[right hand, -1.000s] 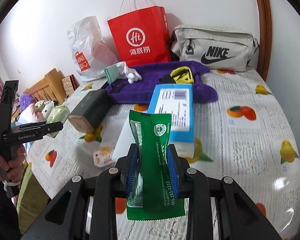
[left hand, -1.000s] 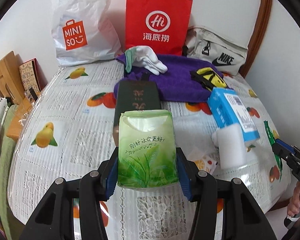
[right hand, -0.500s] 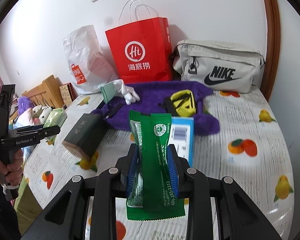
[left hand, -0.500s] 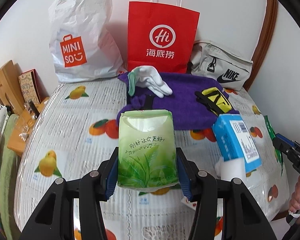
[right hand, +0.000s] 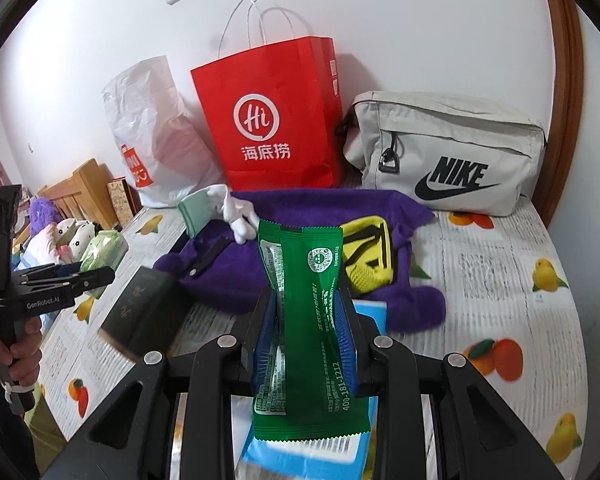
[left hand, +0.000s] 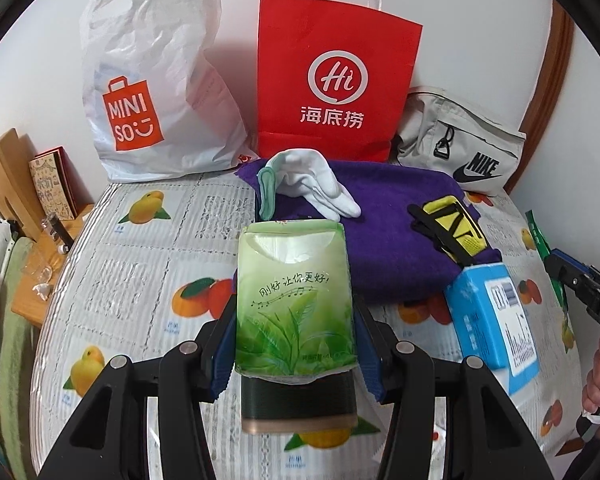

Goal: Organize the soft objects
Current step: 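Carry the tissue pack and snack packet over the purple towel with both tools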

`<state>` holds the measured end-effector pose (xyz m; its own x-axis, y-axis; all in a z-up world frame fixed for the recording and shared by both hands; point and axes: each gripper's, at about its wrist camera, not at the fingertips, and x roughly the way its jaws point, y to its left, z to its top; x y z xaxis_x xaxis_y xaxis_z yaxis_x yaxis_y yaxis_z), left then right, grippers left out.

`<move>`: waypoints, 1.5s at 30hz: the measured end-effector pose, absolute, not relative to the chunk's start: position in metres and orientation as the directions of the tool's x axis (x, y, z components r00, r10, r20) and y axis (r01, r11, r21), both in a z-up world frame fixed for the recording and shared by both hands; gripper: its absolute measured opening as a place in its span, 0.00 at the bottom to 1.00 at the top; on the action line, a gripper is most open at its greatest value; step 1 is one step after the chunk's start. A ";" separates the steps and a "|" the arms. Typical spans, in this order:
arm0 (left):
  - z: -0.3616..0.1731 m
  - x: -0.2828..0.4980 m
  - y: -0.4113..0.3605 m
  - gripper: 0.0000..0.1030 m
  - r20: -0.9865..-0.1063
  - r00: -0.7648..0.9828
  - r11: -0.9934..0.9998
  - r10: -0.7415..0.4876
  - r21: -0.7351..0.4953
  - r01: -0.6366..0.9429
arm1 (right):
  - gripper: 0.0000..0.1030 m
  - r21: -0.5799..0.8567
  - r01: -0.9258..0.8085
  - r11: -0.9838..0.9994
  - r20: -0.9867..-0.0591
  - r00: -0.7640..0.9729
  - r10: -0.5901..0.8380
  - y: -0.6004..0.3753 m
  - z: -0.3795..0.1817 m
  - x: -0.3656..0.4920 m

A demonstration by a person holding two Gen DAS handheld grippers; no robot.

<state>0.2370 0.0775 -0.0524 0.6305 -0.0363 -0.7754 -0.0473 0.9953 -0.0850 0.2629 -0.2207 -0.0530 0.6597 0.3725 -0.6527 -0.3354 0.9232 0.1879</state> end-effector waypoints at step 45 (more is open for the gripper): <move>-0.120 0.384 0.059 0.49 -0.857 0.494 0.983 -0.147 -0.183 -0.026 | 0.32 0.151 -0.315 0.937 -0.788 0.534 0.306 -0.205 -0.127 0.411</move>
